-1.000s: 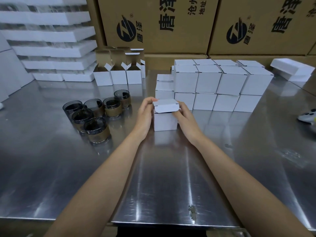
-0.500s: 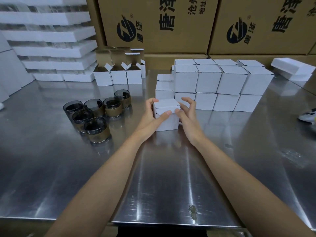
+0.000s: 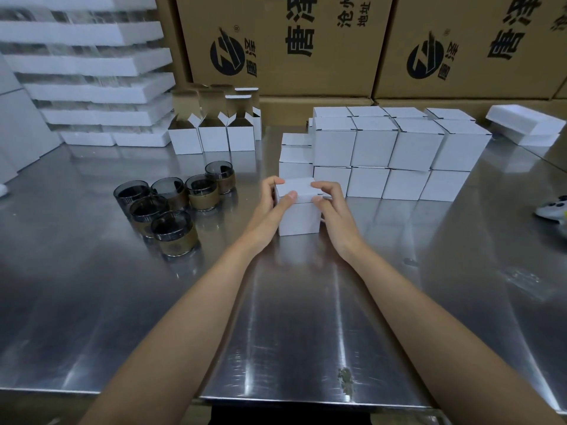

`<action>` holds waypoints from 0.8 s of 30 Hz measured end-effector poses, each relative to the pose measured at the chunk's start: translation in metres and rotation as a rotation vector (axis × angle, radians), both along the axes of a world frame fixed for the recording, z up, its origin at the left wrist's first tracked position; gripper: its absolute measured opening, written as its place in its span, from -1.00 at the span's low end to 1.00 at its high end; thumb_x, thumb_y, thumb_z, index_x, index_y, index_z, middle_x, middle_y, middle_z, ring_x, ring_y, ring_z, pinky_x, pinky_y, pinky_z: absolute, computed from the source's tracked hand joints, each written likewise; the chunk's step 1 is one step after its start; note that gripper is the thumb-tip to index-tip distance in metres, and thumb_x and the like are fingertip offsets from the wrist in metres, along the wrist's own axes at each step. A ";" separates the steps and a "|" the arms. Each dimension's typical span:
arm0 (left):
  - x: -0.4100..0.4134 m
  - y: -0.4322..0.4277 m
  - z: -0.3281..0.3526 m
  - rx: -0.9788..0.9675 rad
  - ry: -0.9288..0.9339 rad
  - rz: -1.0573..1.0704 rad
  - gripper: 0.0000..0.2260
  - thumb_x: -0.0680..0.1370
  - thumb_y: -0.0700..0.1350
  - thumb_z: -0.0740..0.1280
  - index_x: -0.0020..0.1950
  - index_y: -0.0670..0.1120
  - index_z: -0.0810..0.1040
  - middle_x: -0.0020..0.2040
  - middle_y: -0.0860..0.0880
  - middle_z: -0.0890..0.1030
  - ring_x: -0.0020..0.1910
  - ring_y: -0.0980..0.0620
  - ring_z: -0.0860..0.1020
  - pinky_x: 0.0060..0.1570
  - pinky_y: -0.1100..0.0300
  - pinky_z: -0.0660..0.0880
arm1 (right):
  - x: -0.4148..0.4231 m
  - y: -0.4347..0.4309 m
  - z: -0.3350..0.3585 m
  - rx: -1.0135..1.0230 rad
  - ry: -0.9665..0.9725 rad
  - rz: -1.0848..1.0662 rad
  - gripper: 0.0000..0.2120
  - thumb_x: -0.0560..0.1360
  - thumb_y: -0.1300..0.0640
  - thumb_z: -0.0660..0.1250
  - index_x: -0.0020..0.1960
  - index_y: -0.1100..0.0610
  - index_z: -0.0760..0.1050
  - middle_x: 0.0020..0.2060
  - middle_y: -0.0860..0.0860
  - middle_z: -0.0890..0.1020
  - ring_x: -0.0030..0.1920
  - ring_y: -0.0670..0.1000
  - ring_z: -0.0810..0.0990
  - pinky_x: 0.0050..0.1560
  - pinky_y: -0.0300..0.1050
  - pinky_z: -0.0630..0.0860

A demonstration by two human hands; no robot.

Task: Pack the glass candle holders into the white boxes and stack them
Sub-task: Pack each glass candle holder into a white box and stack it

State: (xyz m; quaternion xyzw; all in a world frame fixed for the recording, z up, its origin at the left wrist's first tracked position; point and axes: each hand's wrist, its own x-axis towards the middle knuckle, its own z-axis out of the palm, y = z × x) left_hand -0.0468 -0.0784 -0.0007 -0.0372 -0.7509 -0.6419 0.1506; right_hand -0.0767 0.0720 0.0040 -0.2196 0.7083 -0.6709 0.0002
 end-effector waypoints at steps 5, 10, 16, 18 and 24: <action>-0.001 0.002 0.003 0.042 -0.026 0.002 -0.71 0.53 -0.06 0.24 0.20 -0.03 0.24 0.13 0.03 0.38 0.07 0.11 0.40 -0.01 0.39 0.38 | -0.001 -0.001 0.002 0.014 -0.042 -0.036 -0.86 0.66 0.14 0.13 0.05 -0.05 0.43 0.17 -0.07 0.51 0.18 -0.02 0.49 0.34 0.07 0.39; -0.003 0.009 0.010 0.157 -0.085 0.015 -0.62 0.36 -0.05 0.20 0.16 -0.02 0.25 0.17 -0.02 0.35 0.09 0.10 0.35 -0.03 0.29 0.31 | -0.006 -0.004 0.004 -0.022 -0.083 -0.037 -0.84 0.61 0.25 0.14 0.07 0.02 0.40 0.15 -0.03 0.46 0.09 -0.09 0.45 0.18 -0.14 0.38; -0.001 0.017 0.017 0.204 -0.121 0.065 -0.52 0.30 -0.07 0.18 0.22 -0.06 0.28 0.28 -0.11 0.36 0.18 0.04 0.35 0.04 0.25 0.32 | -0.007 -0.007 0.003 -0.087 -0.156 -0.029 -0.77 0.58 0.27 0.13 0.11 -0.01 0.37 0.07 -0.07 0.47 0.08 -0.11 0.46 0.20 -0.13 0.35; 0.001 0.017 0.018 0.194 -0.125 0.062 -0.51 0.31 -0.06 0.19 0.24 -0.05 0.29 0.31 -0.12 0.37 0.19 0.04 0.36 0.09 0.22 0.32 | -0.006 -0.006 0.002 -0.098 -0.166 -0.014 -0.77 0.58 0.27 0.13 0.12 -0.02 0.37 0.12 -0.03 0.48 0.18 -0.03 0.45 0.30 -0.03 0.35; 0.001 0.006 0.017 0.062 -0.144 -0.018 -0.74 0.53 -0.15 0.23 0.21 0.01 0.45 0.32 -0.02 0.41 0.30 0.01 0.38 0.29 0.14 0.30 | -0.004 -0.006 0.002 -0.106 -0.158 -0.019 -0.78 0.60 0.27 0.12 0.19 0.05 0.37 0.15 0.01 0.48 0.23 0.03 0.45 0.30 -0.03 0.35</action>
